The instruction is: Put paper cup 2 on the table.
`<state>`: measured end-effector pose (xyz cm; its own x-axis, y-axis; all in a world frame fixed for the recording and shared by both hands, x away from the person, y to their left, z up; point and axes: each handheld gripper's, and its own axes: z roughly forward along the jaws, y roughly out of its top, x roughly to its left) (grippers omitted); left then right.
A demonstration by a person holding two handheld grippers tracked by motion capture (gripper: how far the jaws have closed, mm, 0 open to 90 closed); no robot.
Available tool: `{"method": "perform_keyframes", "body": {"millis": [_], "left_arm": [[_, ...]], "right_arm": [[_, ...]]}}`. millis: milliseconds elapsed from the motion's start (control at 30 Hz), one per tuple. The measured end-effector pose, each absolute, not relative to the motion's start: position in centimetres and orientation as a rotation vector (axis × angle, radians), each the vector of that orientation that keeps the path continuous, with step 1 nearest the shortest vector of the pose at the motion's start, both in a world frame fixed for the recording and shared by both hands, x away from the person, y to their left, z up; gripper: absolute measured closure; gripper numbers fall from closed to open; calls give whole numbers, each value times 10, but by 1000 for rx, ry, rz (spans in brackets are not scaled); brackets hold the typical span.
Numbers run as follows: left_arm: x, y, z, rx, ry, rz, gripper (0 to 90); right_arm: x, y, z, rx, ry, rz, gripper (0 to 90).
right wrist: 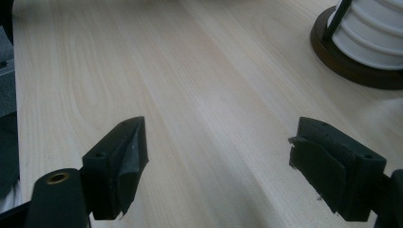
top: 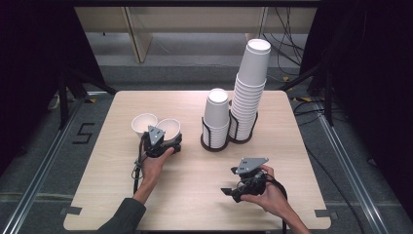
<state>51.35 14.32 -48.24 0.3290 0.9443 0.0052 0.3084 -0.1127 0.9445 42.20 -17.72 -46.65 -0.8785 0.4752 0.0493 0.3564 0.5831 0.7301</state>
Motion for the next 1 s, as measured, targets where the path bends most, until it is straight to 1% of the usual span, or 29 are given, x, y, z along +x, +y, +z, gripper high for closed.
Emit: {"method": "perform_keyframes", "body": {"millis": [467, 567, 1000], "left_arm": [[520, 135, -488, 1659, 1183, 862, 123], [519, 135, -489, 1672, 1179, 853, 115], [513, 139, -493, 1708, 1168, 805, 129]], "right_arm": [[422, -176, -467, 654, 2666, 1182, 201], [422, -176, -467, 650, 2663, 1188, 202], [420, -175, -467, 662, 2675, 1177, 204]]}}
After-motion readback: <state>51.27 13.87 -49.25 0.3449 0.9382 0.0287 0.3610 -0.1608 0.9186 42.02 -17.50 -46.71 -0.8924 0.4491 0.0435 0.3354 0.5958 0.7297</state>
